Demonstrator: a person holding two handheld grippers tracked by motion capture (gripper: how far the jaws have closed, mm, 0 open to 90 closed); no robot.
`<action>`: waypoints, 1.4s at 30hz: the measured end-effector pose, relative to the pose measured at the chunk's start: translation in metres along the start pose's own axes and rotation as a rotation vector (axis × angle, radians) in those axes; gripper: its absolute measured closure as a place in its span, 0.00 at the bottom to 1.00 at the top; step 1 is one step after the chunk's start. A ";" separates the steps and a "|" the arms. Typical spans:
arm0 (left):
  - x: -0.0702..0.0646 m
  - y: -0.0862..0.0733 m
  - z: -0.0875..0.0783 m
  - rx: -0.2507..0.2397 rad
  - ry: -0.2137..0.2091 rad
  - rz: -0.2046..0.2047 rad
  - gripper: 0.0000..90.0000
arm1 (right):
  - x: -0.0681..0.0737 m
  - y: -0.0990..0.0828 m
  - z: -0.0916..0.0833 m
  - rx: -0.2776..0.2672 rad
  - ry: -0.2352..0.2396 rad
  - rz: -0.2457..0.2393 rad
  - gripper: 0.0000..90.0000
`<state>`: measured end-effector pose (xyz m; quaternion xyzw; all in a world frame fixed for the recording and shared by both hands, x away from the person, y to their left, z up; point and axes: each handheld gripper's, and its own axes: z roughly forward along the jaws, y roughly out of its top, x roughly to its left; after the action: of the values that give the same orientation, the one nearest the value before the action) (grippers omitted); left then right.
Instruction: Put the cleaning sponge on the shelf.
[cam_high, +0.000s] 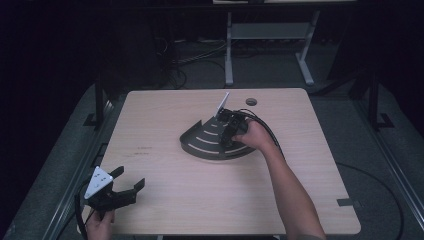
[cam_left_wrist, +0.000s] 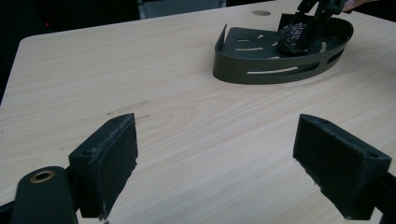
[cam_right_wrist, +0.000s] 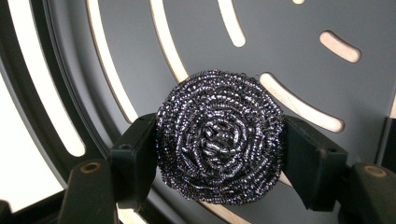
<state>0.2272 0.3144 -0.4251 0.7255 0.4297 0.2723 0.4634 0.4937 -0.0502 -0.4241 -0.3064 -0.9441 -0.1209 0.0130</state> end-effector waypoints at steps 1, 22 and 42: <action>0.000 0.000 0.000 0.001 0.001 0.001 0.15 | 0.000 0.000 0.000 -0.002 0.002 0.004 0.35; 0.000 0.001 -0.002 -0.002 -0.001 0.007 0.15 | 0.003 0.000 0.001 0.013 0.004 0.017 0.22; -0.002 0.001 -0.002 -0.004 -0.006 0.007 0.15 | 0.008 -0.019 -0.037 -0.060 -0.005 0.015 0.21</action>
<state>0.2248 0.3134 -0.4234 0.7269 0.4252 0.2729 0.4652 0.4748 -0.0691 -0.3918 -0.3142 -0.9377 -0.1481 0.0023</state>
